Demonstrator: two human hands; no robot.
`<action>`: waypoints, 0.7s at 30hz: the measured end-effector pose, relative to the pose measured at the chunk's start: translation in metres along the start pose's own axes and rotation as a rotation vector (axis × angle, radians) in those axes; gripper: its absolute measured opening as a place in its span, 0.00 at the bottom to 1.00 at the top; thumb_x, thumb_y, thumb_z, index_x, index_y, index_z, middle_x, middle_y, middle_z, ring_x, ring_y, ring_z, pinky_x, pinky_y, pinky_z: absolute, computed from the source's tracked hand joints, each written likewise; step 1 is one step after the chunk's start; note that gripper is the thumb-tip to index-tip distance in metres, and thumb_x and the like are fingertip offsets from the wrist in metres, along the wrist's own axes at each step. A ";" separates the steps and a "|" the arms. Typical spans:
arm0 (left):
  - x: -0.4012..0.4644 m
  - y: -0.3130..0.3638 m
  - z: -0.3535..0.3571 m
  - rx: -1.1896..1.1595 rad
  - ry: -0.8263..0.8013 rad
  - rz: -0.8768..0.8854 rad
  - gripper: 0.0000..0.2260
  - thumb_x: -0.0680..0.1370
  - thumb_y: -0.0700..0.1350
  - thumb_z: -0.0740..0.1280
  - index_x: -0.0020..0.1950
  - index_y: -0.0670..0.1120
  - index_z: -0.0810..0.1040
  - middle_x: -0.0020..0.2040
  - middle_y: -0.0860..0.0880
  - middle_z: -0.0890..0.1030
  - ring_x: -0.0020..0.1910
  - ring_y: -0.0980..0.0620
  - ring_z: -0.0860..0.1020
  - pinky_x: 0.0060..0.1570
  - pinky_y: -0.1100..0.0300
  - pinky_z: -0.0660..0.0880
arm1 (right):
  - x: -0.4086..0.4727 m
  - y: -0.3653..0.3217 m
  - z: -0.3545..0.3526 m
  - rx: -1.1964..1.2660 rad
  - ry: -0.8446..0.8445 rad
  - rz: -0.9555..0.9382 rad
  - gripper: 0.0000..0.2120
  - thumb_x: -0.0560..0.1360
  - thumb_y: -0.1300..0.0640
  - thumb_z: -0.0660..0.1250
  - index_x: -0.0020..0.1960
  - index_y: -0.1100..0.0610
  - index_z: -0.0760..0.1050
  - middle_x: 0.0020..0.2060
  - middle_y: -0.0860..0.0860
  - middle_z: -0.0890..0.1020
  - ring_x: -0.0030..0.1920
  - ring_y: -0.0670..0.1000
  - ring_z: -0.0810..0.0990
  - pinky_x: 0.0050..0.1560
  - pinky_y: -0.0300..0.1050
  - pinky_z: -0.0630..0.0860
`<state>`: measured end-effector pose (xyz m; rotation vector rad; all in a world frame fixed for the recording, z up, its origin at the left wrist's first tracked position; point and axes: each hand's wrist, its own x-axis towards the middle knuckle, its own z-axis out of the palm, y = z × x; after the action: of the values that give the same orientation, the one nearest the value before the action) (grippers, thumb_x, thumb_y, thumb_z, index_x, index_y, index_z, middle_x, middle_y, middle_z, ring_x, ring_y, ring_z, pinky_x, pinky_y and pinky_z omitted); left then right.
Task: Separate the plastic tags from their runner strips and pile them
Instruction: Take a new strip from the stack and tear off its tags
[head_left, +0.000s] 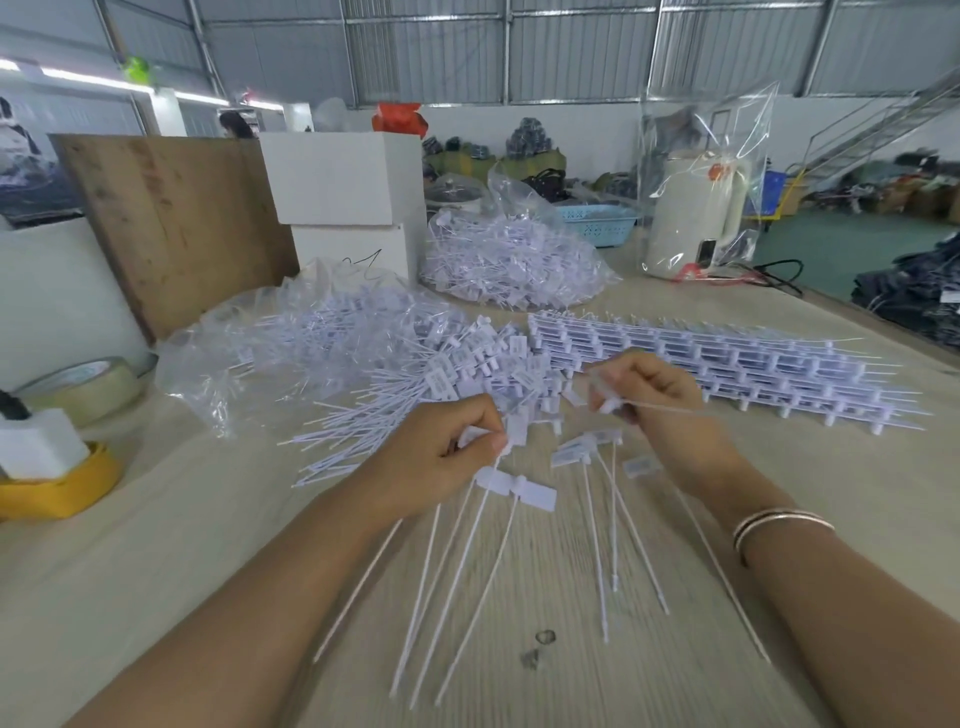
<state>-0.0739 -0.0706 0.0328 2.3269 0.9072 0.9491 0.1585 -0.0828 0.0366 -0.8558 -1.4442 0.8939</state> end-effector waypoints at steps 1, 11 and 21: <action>0.000 0.000 -0.001 -0.007 0.003 -0.005 0.08 0.78 0.43 0.63 0.39 0.51 0.73 0.30 0.55 0.72 0.27 0.59 0.65 0.30 0.68 0.60 | 0.000 0.000 -0.009 -0.073 0.030 -0.017 0.06 0.73 0.58 0.66 0.38 0.54 0.78 0.31 0.46 0.80 0.33 0.43 0.76 0.35 0.31 0.71; 0.005 -0.010 0.012 0.006 0.104 -0.098 0.15 0.78 0.34 0.58 0.54 0.54 0.71 0.38 0.47 0.76 0.33 0.53 0.73 0.35 0.62 0.68 | 0.008 0.026 -0.002 -0.917 -0.284 -0.140 0.09 0.71 0.50 0.72 0.47 0.54 0.82 0.37 0.43 0.76 0.38 0.40 0.75 0.40 0.34 0.68; 0.007 -0.008 0.028 0.189 0.131 -0.021 0.14 0.79 0.39 0.58 0.64 0.50 0.67 0.40 0.58 0.74 0.35 0.63 0.72 0.33 0.71 0.63 | -0.002 0.014 0.034 -0.984 -0.258 -0.433 0.20 0.70 0.50 0.71 0.59 0.57 0.77 0.47 0.52 0.82 0.46 0.52 0.80 0.47 0.47 0.71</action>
<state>-0.0529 -0.0642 0.0127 2.4279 1.1149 1.0584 0.1247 -0.0796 0.0218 -1.0728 -2.2304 -0.0994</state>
